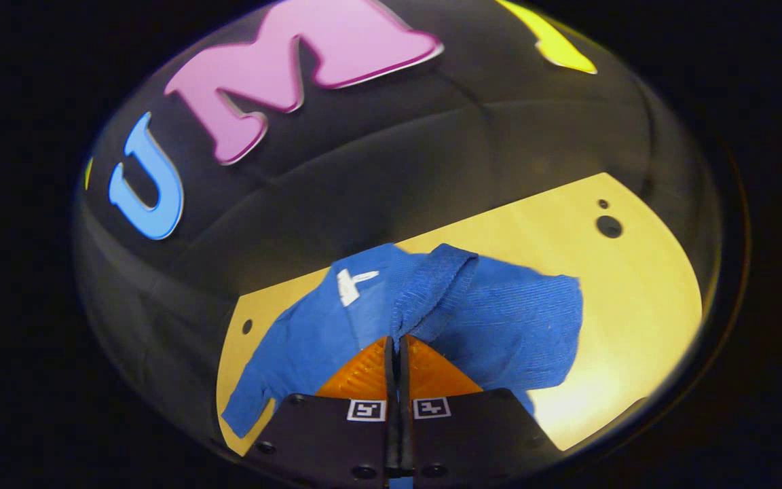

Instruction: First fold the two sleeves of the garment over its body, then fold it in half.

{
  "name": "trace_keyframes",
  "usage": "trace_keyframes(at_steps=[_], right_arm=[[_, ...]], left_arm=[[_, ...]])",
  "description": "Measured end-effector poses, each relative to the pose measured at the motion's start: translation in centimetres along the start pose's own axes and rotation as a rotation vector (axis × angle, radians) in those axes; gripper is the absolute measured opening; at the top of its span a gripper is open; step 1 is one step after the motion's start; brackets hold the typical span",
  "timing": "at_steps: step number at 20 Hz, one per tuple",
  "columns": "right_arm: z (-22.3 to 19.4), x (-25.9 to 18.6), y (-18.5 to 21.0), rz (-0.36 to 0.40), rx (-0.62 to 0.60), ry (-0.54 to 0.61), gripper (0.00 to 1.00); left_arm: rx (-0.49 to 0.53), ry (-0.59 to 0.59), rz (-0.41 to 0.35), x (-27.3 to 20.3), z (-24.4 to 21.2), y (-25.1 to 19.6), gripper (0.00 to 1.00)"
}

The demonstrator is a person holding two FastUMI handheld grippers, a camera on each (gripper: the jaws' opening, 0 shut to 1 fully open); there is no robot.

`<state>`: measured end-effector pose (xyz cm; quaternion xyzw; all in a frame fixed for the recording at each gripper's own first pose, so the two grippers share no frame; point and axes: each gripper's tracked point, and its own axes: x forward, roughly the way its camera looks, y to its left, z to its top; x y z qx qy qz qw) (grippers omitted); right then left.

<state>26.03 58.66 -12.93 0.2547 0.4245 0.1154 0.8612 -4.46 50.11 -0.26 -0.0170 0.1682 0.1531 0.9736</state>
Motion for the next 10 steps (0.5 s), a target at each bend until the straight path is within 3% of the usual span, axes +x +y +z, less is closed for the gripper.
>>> trace_keyframes(at_steps=[5,7,9,10], right_arm=[[-6.1,5.3,11.9,0.127,-0.058,0.071,0.0],[-10.2,8.9,15.0,0.159,-0.093,0.119,0.01],[-13.9,11.3,15.7,0.136,-0.104,0.155,0.04],[-15.2,11.7,15.4,0.111,-0.129,0.165,0.36]], left_arm=[[-0.056,0.043,0.106,-1.6,-2.7,5.5,0.81],[-0.065,0.093,0.14,-1.9,-4.5,7.3,0.81],[-0.058,0.131,0.161,-1.8,-5.9,8.7,0.82],[-0.067,0.13,0.162,-1.4,-6.3,9.3,0.83]])
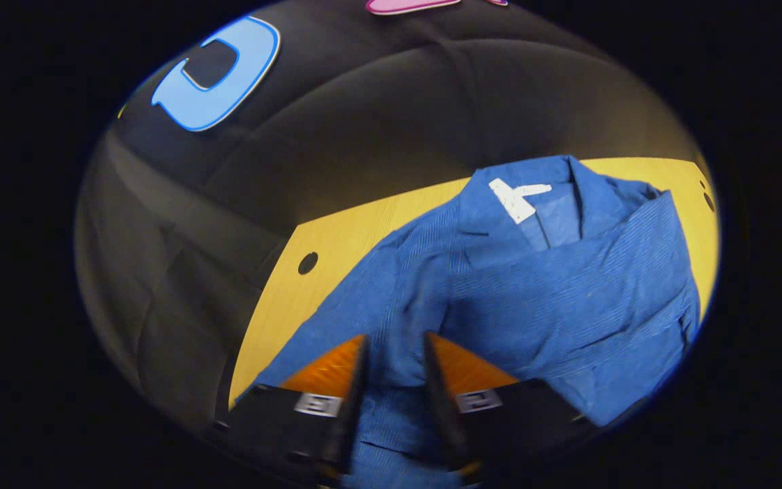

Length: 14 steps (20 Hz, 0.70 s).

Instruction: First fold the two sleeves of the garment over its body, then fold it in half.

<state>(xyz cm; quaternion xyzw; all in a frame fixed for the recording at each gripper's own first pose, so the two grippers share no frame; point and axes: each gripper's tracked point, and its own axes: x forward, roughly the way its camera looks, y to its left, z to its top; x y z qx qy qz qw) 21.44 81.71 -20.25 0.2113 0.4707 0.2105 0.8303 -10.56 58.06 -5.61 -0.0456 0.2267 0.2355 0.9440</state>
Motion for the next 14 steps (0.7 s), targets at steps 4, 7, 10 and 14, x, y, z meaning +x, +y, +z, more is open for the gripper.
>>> trace_keyframes(at_steps=[4,7,10,14], right_arm=[[-1.0,-1.5,-0.6,-0.02,-0.128,-0.055,0.98],[-0.3,-4.9,-0.4,-0.004,-0.202,-0.176,0.99],[-0.8,-8.9,-0.6,0.007,-0.259,-0.261,0.98],[-3.2,-13.3,-2.1,0.029,-0.291,-0.34,0.98]], left_arm=[[-0.047,-0.029,-0.005,3.2,-0.3,2.1,0.82],[-0.067,-0.022,0.03,7.4,-1.2,5.2,0.83],[-0.11,0.076,0.13,12.3,-3.0,8.8,0.83],[-0.195,0.184,0.242,17.9,-4.6,11.8,0.83]])
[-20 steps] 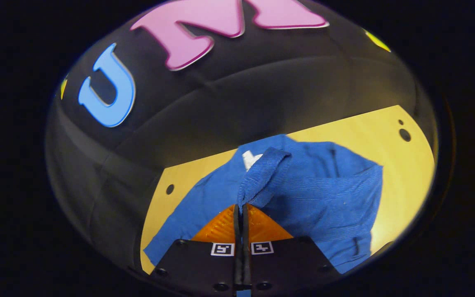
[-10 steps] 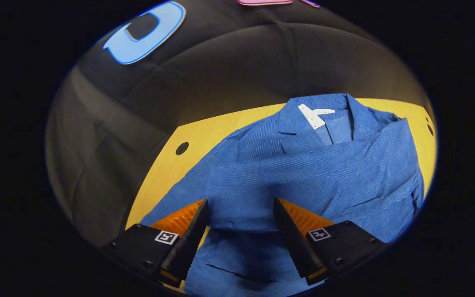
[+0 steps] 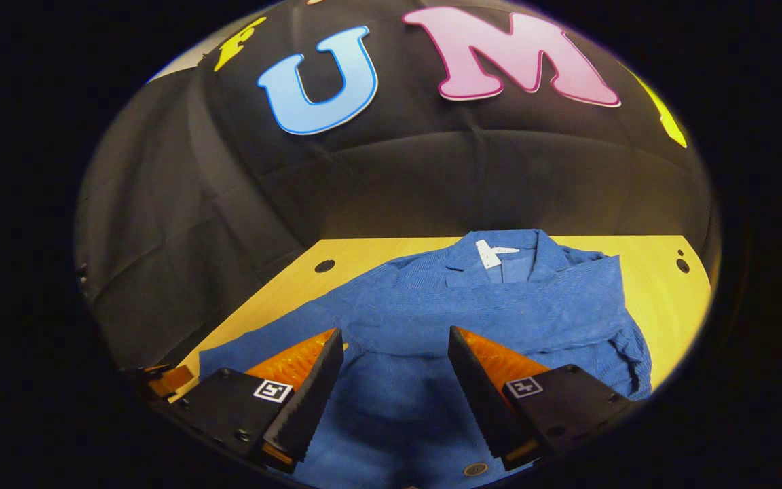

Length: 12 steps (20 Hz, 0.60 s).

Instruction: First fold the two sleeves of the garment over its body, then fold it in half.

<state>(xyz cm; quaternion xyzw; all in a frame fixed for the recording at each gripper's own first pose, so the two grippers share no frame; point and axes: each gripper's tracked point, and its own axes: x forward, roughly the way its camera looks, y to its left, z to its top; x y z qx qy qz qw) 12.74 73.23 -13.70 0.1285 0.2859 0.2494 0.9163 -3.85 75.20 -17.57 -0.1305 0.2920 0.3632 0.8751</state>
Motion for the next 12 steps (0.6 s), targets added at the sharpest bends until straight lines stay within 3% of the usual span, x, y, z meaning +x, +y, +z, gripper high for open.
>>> trace_keyframes(at_steps=[3,7,12], right_arm=[[-0.9,-3.1,-1.5,-0.016,-0.036,-0.044,0.98],[-2.1,-5.8,-3.7,-0.046,-0.082,-0.051,0.98],[-0.9,-7.2,-7.0,-0.095,-0.071,-0.102,0.98]], left_arm=[[-0.009,0.068,0.01,1.9,0.0,0.5,0.84],[0.009,0.104,0.084,4.0,-0.5,0.0,0.84],[0.032,0.122,0.069,4.0,0.6,-1.3,0.79]])
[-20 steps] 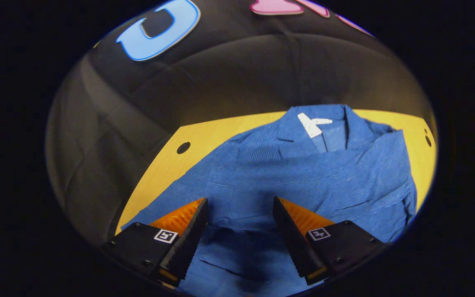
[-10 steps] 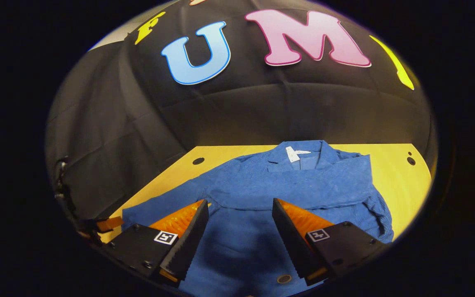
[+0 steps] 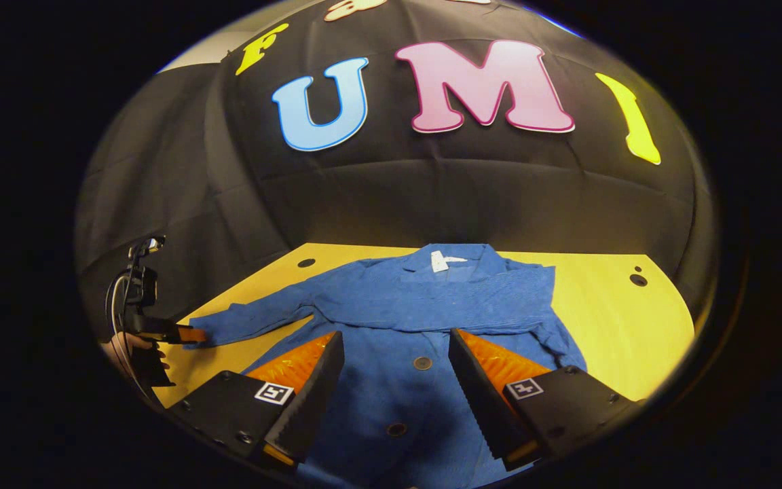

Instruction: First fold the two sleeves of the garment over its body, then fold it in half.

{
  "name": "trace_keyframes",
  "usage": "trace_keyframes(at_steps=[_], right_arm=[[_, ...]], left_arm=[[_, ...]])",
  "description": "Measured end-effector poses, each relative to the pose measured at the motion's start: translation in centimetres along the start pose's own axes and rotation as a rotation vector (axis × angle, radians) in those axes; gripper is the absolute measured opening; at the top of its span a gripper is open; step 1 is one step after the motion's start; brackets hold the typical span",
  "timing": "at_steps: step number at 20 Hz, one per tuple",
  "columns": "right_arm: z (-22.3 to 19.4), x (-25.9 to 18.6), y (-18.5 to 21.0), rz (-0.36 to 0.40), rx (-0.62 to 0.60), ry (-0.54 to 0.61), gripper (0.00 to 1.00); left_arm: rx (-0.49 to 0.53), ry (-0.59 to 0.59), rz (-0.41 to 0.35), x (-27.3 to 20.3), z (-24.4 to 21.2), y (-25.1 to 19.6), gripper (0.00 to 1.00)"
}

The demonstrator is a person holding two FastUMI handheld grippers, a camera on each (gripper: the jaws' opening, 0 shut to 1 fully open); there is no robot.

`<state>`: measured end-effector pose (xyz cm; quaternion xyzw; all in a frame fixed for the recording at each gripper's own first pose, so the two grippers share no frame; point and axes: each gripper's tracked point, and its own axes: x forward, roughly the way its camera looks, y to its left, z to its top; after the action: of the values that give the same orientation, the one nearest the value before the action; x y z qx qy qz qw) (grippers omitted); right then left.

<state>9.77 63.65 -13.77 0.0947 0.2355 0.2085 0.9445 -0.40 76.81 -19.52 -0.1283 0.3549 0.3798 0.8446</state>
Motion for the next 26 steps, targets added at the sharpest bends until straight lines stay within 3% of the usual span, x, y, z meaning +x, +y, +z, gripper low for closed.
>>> trace_keyframes(at_steps=[1,5,8,10,13,16,21,24,26], right_arm=[[0.2,0.1,-0.9,-0.012,0.022,-0.002,0.98],[0.8,0.3,-3.9,-0.054,0.087,-0.019,0.98],[0.6,0.1,-6.3,-0.096,0.099,-0.017,0.97],[0.6,-0.2,-7.9,-0.123,0.103,-0.014,0.98],[0.4,-0.9,-10.3,-0.168,0.11,-0.008,0.98],[0.0,-1.8,-12.6,-0.217,0.12,-0.008,0.98],[-1.5,-3.8,-15.4,-0.252,0.119,0.02,0.98],[-1.8,-6.1,-18.5,-0.312,0.091,0.023,0.98],[-2.1,-7.8,-20.3,-0.351,0.135,0.018,0.98]], left_arm=[[0.008,0.015,-0.01,0.2,0.2,-0.6,0.75],[0.042,-0.003,-0.017,2.0,1.6,-2.9,0.16],[0.067,-0.013,-0.047,2.5,2.6,-4.0,0.0],[0.039,0.002,-0.085,2.0,2.8,-4.8,0.0],[0.046,-0.069,-0.098,-0.1,5.7,-6.3,0.0],[0.106,-0.191,-0.198,-4.3,9.8,-11.8,0.0],[0.269,-0.37,-0.538,-11.3,13.5,-29.3,0.0],[0.387,-0.371,-0.698,-14.0,10.0,-41.3,0.0],[0.388,-0.316,-0.81,-14.3,6.5,-48.4,0.0]])
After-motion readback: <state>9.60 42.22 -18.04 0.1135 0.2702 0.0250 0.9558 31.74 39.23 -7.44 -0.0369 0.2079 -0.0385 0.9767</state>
